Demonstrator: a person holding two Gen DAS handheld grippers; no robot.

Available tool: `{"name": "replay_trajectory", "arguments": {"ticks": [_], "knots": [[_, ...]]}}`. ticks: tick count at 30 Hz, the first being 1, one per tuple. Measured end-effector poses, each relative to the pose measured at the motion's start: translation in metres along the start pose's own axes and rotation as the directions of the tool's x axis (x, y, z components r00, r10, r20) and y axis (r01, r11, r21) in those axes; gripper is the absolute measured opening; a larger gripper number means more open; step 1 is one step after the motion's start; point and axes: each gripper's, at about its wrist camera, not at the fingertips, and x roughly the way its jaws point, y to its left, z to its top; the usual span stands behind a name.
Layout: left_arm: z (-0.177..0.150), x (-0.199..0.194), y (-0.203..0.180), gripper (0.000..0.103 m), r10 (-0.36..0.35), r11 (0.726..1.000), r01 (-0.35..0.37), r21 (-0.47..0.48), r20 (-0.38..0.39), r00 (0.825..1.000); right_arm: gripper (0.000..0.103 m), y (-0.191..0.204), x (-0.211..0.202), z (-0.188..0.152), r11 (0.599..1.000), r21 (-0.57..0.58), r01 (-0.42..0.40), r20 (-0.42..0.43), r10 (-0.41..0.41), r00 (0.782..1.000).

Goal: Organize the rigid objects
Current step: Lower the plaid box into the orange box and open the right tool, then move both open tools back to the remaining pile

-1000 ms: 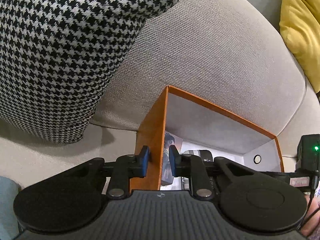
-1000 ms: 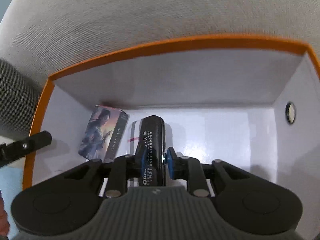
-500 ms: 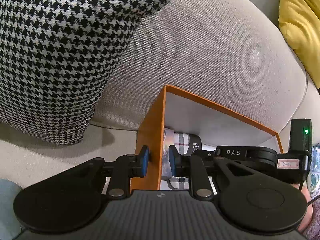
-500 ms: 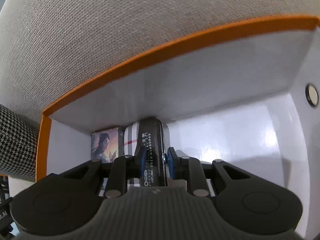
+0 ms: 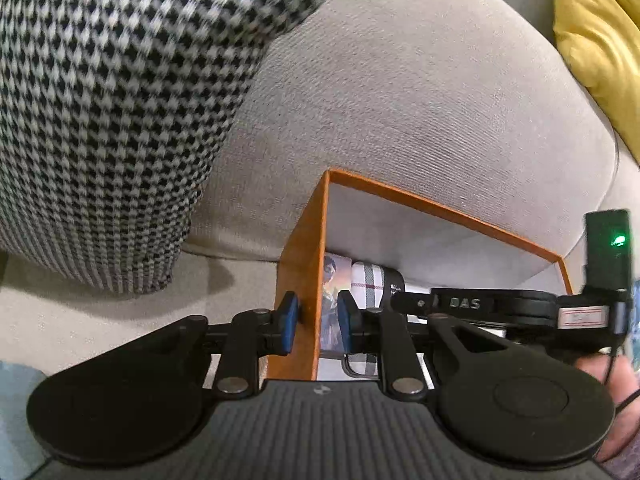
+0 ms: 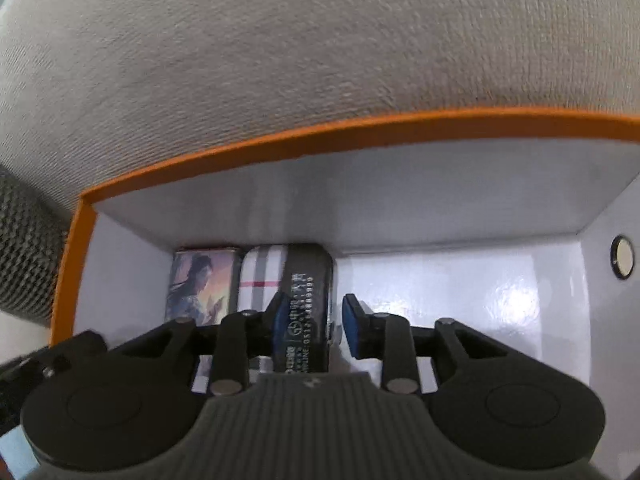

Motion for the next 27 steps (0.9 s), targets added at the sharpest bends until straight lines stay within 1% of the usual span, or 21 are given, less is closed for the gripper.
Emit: {"name": "replay_trajectory", "arguments": {"ticks": [2,4,6,7,8,10,15,17,18,20,22,23,27], "knots": [[0.0,-0.009,-0.004,0.023,0.006,1.0,-0.006,0.009,0.034,0.999,0.032,0.002,-0.016,-0.004,0.999,-0.036,-0.004,0.019,0.004,1.0],[-0.002,-0.024,-0.007,0.023,0.002,1.0,-0.002,0.0,0.069,0.998,0.032,0.004,-0.037,-0.01,0.997,-0.079,-0.004,0.055,0.009,0.998],[-0.007,-0.04,-0.013,0.023,-0.01,1.0,0.009,0.007,0.108,0.994,0.032,0.006,-0.064,-0.02,0.993,-0.117,-0.007,0.115,0.021,0.993],[-0.01,-0.049,-0.017,0.023,-0.015,1.0,0.013,0.021,0.13,0.991,0.033,0.01,-0.073,-0.02,0.991,-0.131,-0.012,0.143,0.031,0.989],[-0.016,-0.061,-0.022,0.023,-0.024,0.999,0.017,0.044,0.157,0.987,0.036,0.009,-0.086,-0.027,0.989,-0.144,-0.015,0.171,0.04,0.985],[-0.027,-0.082,-0.03,0.025,-0.044,0.997,0.031,0.069,0.191,0.981,0.038,0.01,-0.109,-0.039,0.987,-0.159,-0.02,0.223,0.056,0.973],[-0.057,-0.124,-0.046,0.025,-0.124,0.989,0.104,0.105,0.206,0.971,0.038,-0.002,-0.169,-0.082,0.984,-0.171,-0.046,0.315,0.099,0.944],[-0.073,-0.135,-0.053,0.025,-0.145,0.985,0.125,0.115,0.191,0.971,0.038,-0.01,-0.19,-0.105,0.983,-0.178,-0.042,0.345,0.103,0.933],[-0.081,-0.139,-0.057,0.025,-0.161,0.983,0.142,0.118,0.173,0.972,0.038,-0.008,-0.185,-0.113,0.983,-0.182,-0.035,0.352,0.098,0.931],[-0.099,-0.142,-0.063,0.025,-0.202,0.975,0.188,0.118,0.125,0.971,0.038,-0.015,-0.193,-0.138,0.982,-0.187,-0.012,0.355,0.079,0.932],[-0.119,-0.14,-0.069,0.025,-0.227,0.969,0.217,0.117,0.072,0.971,0.038,-0.026,-0.202,-0.164,0.982,-0.19,-0.004,0.34,0.069,0.938],[-0.124,-0.136,-0.069,0.025,-0.231,0.968,0.225,0.114,0.047,0.972,0.038,-0.031,-0.199,-0.176,0.981,-0.192,0.001,0.329,0.064,0.942],[-0.168,-0.125,-0.08,0.025,-0.228,0.969,0.233,0.08,-0.074,0.971,0.038,-0.052,-0.193,-0.227,0.978,-0.2,0.052,0.274,0.005,0.962]]}}
